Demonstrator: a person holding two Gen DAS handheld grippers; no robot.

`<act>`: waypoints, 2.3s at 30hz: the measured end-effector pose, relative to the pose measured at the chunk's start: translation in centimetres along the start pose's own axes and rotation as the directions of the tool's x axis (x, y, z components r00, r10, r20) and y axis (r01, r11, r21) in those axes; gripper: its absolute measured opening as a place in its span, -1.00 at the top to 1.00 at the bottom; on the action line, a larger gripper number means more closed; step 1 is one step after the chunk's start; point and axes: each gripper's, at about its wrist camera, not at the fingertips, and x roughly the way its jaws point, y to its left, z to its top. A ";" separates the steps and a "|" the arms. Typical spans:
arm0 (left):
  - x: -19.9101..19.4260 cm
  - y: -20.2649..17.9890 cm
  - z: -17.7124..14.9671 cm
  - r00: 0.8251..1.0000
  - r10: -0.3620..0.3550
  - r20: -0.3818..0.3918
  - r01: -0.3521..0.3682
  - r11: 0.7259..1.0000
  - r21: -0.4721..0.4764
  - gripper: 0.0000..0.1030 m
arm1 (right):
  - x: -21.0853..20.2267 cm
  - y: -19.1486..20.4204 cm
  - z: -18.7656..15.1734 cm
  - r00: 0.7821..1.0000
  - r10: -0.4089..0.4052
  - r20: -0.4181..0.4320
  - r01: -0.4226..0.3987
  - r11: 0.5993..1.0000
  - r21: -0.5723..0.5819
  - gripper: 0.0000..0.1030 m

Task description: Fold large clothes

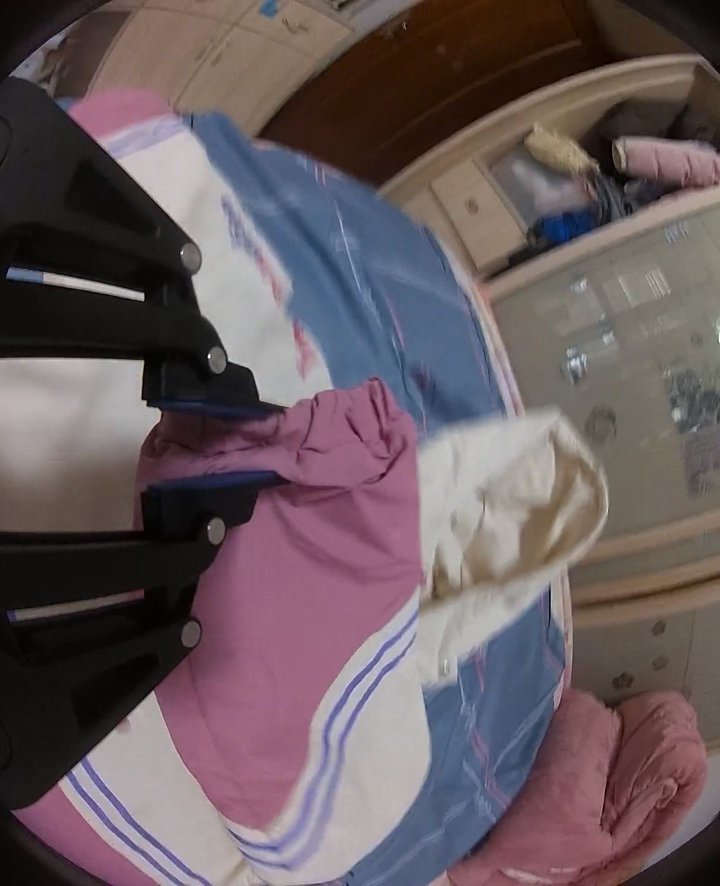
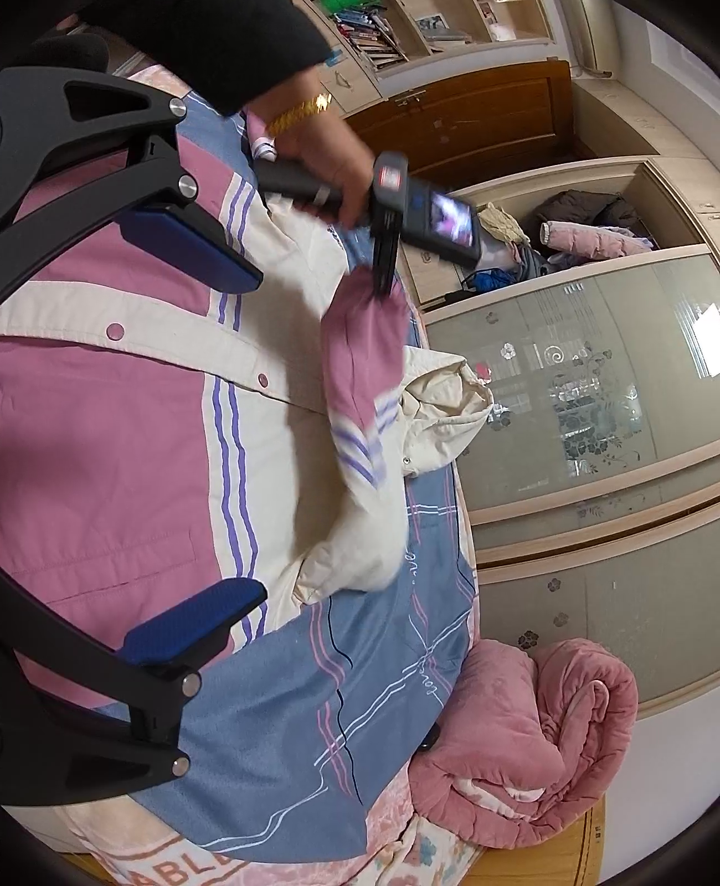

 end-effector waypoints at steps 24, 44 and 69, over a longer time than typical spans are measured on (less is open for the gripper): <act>-16.6 5.9 -19.8 0.988 -0.041 0.147 0.071 0.977 -0.203 -0.96 | -0.9 -1.0 -0.9 0.998 -0.062 -0.018 0.060 0.996 -0.062 -0.97; -16.8 4.8 -25.6 0.987 -0.067 0.150 0.106 0.957 -0.271 -0.96 | -2.7 -0.5 -4.2 0.992 -0.124 -0.038 0.119 0.987 -0.112 -0.97; -17.0 4.9 -25.7 0.982 -0.086 0.171 0.132 0.951 -0.279 -0.96 | -2.4 -0.3 -4.3 0.991 -0.129 -0.045 0.123 0.985 -0.120 -0.97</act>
